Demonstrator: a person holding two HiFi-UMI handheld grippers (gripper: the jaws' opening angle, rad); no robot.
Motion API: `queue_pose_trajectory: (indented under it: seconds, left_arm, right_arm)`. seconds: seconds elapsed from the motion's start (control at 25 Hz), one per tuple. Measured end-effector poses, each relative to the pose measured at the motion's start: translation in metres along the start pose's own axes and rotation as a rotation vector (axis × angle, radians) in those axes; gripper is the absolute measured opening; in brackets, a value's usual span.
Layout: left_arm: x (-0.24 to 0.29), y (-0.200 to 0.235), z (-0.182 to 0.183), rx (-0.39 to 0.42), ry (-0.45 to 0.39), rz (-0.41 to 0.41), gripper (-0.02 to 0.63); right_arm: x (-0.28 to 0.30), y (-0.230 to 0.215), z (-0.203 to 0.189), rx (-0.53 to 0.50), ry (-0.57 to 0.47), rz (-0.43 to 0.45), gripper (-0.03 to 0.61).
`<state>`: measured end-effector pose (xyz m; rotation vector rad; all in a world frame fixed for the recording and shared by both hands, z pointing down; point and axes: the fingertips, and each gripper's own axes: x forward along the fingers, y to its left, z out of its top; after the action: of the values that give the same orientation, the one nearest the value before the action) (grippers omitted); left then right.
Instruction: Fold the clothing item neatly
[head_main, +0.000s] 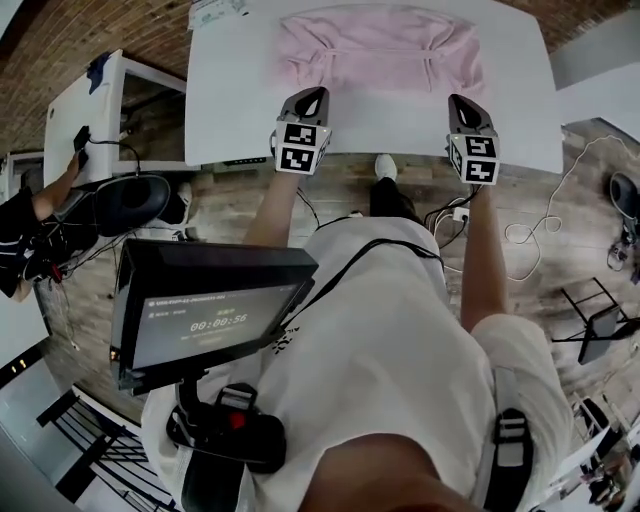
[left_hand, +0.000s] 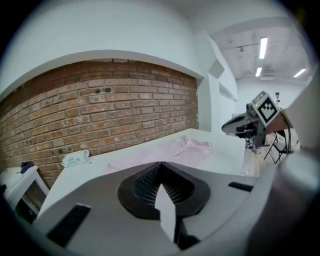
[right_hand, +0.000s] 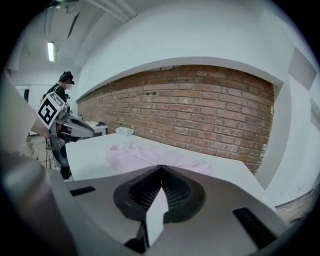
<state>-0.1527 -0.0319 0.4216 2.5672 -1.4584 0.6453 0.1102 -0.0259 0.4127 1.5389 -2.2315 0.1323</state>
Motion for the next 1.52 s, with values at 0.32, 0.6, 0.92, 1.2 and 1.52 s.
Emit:
queue_pose_trajectory:
  seconds: [0.32,0.6,0.92,1.2,1.52]
  left_arm:
    - [-0.056,-0.037,0.022,-0.073,-0.118,-0.056,0.002]
    - [-0.099,-0.068,0.038,-0.054,-0.163,-0.101,0.002]
    - [-0.144,-0.113,0.052,-0.062,-0.211,-0.105,0.002]
    - [-0.179,-0.162,0.034,-0.049,-0.186,-0.093,0.002]
    - [-0.226,-0.215,0.02,-0.075,-0.183,-0.029,0.002]
  right_arm:
    - [-0.071,0.049,0.018,0.082,-0.093,0.022,0.005]
    - [-0.133,0.071,0.049,0.068,-0.18,0.017,0.005]
    - [-0.179,0.085,0.041,0.053,-0.196,0.065,0.005]
    - [-0.225,0.102,0.026,0.051,-0.212,0.142,0.005]
    - [-0.301,0.098,-0.017,0.086,-0.208,0.175,0.005]
